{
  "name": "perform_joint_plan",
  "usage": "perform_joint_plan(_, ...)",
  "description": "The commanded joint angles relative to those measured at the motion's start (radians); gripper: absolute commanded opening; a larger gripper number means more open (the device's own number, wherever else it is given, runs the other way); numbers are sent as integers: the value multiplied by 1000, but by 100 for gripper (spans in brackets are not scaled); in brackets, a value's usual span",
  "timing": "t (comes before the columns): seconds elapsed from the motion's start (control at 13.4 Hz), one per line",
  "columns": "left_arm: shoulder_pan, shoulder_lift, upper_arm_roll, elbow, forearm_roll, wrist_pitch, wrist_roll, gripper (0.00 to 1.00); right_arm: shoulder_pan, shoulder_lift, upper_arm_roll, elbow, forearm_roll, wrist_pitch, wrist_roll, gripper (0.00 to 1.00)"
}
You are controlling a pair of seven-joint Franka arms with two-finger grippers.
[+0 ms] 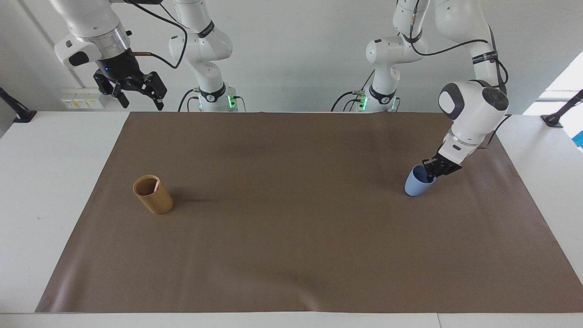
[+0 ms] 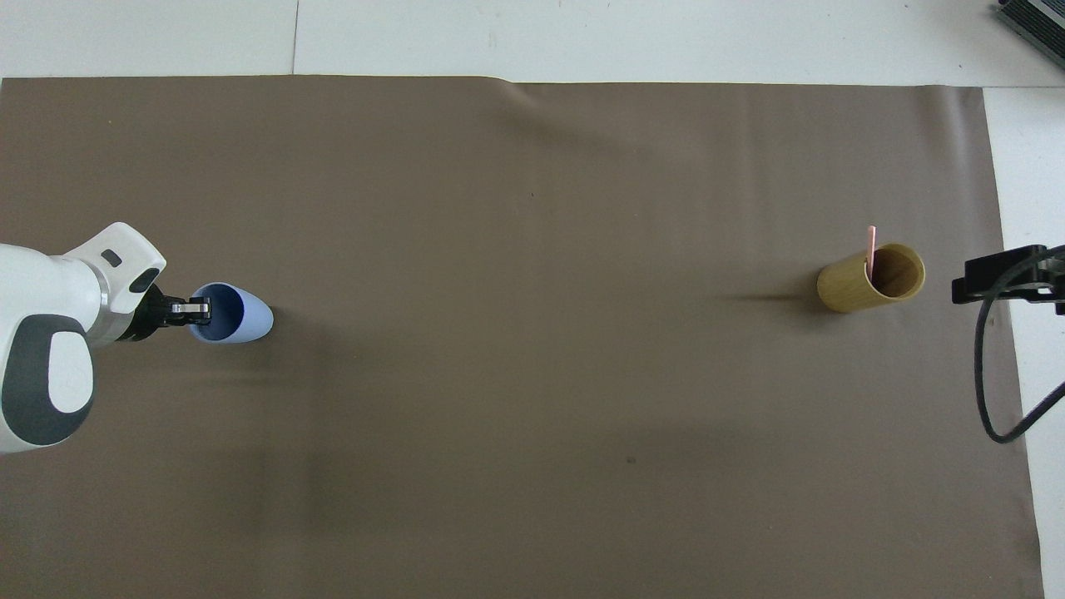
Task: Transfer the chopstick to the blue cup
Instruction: 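Reach the left gripper to the blue cup and grasp its rim, then move the blue cup toward the table center while the right gripper reaches the tube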
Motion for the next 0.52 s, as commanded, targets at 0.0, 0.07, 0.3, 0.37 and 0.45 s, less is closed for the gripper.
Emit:
perform_joint_plan(0.0, -77, -44, -10, 2, -17, -19, -108, 0, -7, -22, 3, -27, 10, 28, -2, 100)
perform_joint_plan(0.07, -99, -36, -12, 10, -16, -15, -127, 0, -7, -22, 3, -33, 12, 63, -3, 100)
perform_joint_plan(0.3, -232, -13, -12, 23, -16, 30, -216, 0, -7, -22, 3, -62, 13, 98, -9, 100)
perform_joint_plan(0.37, -301, 2, -10, 37, -11, 54, -304, 0, -7, -22, 3, -71, 13, 100, -49, 100)
perform_joint_plan(0.45, -354, 10, -10, 42, -8, 62, -380, 0, -7, -22, 3, -82, 15, 115, -113, 100)
